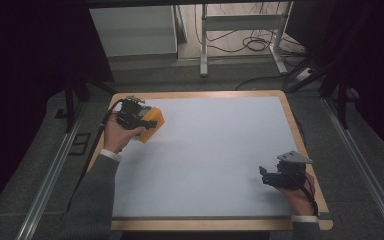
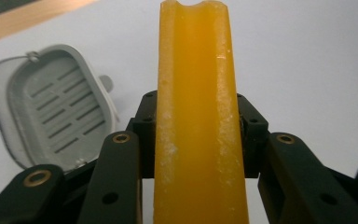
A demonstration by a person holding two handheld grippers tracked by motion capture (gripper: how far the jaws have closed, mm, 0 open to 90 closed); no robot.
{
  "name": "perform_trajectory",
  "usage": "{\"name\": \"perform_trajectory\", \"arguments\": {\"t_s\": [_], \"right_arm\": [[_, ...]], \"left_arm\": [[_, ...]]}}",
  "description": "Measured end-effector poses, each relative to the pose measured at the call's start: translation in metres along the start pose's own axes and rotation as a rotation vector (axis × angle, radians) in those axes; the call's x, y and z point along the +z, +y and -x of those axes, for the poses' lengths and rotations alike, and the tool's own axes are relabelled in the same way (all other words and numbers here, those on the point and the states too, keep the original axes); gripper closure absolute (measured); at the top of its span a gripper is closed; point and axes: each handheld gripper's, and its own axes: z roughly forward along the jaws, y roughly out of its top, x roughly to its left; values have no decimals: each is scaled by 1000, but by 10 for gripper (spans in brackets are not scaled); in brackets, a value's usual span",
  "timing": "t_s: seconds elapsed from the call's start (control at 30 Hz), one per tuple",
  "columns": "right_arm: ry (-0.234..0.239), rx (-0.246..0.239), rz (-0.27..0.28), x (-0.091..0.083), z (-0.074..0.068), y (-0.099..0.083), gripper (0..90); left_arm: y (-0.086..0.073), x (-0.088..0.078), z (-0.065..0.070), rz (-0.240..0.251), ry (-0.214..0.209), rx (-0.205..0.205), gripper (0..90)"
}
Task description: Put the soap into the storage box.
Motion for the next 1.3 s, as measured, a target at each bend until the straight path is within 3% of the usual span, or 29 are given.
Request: {"name": "perform_trajectory", "arguments": {"t_s": [0.2, 0.8, 1.03, 1.3], "right_arm": [[0, 0, -2, 0, 0, 0, 64], [0, 1, -2, 1, 0, 0, 64], [-1, 3, -2, 1, 1, 0, 64], [-2, 3, -5, 1, 0, -1, 64]], "left_arm": [[0, 6, -5, -16, 1, 0, 611], [11, 9, -27, -10, 14, -78, 611], [13, 11, -31, -11, 16, -88, 611], [16, 19, -45, -16, 9, -141, 611]]}}
